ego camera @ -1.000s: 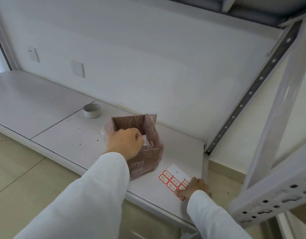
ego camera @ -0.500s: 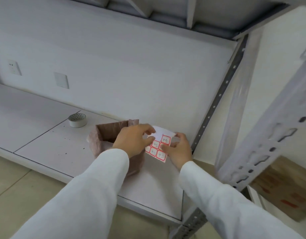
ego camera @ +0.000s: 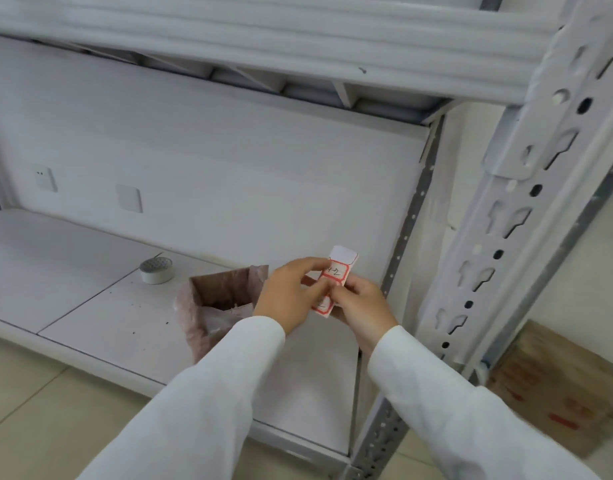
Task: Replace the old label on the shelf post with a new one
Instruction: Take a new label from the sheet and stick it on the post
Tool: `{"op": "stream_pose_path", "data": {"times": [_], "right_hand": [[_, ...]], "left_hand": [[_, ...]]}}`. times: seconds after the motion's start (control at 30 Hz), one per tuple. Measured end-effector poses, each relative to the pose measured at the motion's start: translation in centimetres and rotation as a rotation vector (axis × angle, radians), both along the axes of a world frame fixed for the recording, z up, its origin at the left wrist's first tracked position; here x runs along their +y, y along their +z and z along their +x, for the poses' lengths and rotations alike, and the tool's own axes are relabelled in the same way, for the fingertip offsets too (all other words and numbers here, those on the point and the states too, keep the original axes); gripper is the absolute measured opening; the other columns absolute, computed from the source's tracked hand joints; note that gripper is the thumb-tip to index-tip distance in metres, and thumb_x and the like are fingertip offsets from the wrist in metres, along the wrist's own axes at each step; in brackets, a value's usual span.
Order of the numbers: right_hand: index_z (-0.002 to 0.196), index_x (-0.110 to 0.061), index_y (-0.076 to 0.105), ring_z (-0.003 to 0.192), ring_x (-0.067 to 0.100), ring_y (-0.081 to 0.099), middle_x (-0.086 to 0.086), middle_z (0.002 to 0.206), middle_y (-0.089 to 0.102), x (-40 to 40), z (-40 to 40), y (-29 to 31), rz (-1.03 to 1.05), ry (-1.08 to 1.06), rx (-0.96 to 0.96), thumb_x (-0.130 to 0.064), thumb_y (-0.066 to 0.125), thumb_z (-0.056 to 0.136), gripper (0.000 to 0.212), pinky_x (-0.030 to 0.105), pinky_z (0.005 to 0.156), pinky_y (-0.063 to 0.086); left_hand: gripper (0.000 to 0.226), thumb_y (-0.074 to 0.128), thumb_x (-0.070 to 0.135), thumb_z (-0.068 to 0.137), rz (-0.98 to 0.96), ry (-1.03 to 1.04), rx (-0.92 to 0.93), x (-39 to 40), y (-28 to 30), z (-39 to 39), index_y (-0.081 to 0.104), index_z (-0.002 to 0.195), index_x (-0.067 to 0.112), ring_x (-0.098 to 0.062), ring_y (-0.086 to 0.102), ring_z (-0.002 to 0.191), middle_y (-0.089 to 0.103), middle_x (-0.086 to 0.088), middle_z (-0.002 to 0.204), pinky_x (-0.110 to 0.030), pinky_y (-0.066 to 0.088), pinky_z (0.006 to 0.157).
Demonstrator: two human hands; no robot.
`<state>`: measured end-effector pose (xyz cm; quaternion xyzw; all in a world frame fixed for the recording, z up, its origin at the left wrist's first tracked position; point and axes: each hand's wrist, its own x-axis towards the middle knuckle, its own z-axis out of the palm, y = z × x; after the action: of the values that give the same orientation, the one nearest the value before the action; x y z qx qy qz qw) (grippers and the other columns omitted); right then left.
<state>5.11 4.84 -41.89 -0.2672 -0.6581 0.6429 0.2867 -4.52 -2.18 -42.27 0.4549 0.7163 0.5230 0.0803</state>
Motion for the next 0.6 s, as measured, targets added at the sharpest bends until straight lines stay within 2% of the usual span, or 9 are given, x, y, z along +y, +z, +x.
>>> {"op": "stream_pose_path", "data": {"times": [0.1, 0.2, 0.3, 0.4, 0.5, 0.6], "right_hand": [[0.088, -0.017, 0.065, 0.084, 0.023, 0.069, 0.018, 0.098, 0.070, 0.5, 0.0, -0.2, 0.076, 0.021, -0.096, 0.004, 0.045, 0.091, 0.029, 0.033, 0.078, 0.058], [0.079, -0.022, 0.066, 0.092, 0.030, 0.068, 0.020, 0.099, 0.070, 1.0, 0.4, -0.4, 0.151, 0.066, -0.234, 0.001, 0.048, 0.090, 0.032, 0.046, 0.089, 0.053], [0.072, -0.022, 0.066, 0.089, 0.031, 0.069, 0.016, 0.092, 0.072, 1.2, 0.7, -0.2, 0.211, 0.036, -0.297, -0.004, 0.053, 0.088, 0.028, 0.048, 0.088, 0.053], [0.063, -0.016, 0.063, 0.081, 0.029, 0.070, 0.011, 0.078, 0.072, 1.6, 1.2, 0.0, 0.294, -0.061, -0.365, -0.016, 0.061, 0.085, 0.023, 0.044, 0.080, 0.056], [0.072, 0.000, 0.062, 0.079, 0.032, 0.069, 0.017, 0.081, 0.072, 1.4, 1.4, 0.1, 0.400, -0.079, -0.404, -0.025, 0.060, 0.086, 0.029, 0.045, 0.076, 0.056], [0.078, -0.001, 0.059, 0.081, 0.030, 0.064, 0.013, 0.081, 0.066, 0.7, 1.4, 0.6, 0.523, -0.033, -0.416, -0.020, 0.049, 0.092, 0.025, 0.034, 0.073, 0.050]], "left_hand": [[0.022, 0.064, 0.025, 0.085, -0.072, -0.004, 0.015, -0.4, 0.1, -0.3, 0.070, 0.106, 0.026, -0.013, 0.067, 0.087, 0.072, 0.009, 0.106, -0.024, 0.051, 0.084], [0.027, 0.060, 0.039, 0.086, -0.247, 0.038, 0.347, -0.9, -0.2, -0.8, 0.069, 0.110, 0.029, -0.009, 0.062, 0.097, 0.068, 0.011, 0.115, -0.024, 0.045, 0.085], [0.029, 0.056, 0.038, 0.089, -0.204, 0.007, 0.527, -1.0, -0.2, -0.9, 0.067, 0.115, 0.030, -0.011, 0.055, 0.113, 0.062, 0.013, 0.125, -0.025, 0.042, 0.087], [0.034, 0.048, 0.043, 0.089, -0.196, -0.012, 0.573, -0.9, -0.2, -0.9, 0.069, 0.112, 0.029, -0.014, 0.056, 0.108, 0.066, 0.011, 0.119, -0.020, 0.037, 0.080], [0.059, 0.029, 0.056, 0.079, -0.193, -0.055, 0.605, -1.1, -0.4, -0.7, 0.070, 0.110, 0.027, -0.018, 0.060, 0.102, 0.071, 0.007, 0.112, -0.021, 0.035, 0.076], [0.036, 0.043, 0.044, 0.088, -0.215, -0.042, 0.543, -1.4, -0.2, -0.8, 0.069, 0.111, 0.031, -0.014, 0.058, 0.101, 0.070, 0.010, 0.111, -0.021, 0.036, 0.077]]}}
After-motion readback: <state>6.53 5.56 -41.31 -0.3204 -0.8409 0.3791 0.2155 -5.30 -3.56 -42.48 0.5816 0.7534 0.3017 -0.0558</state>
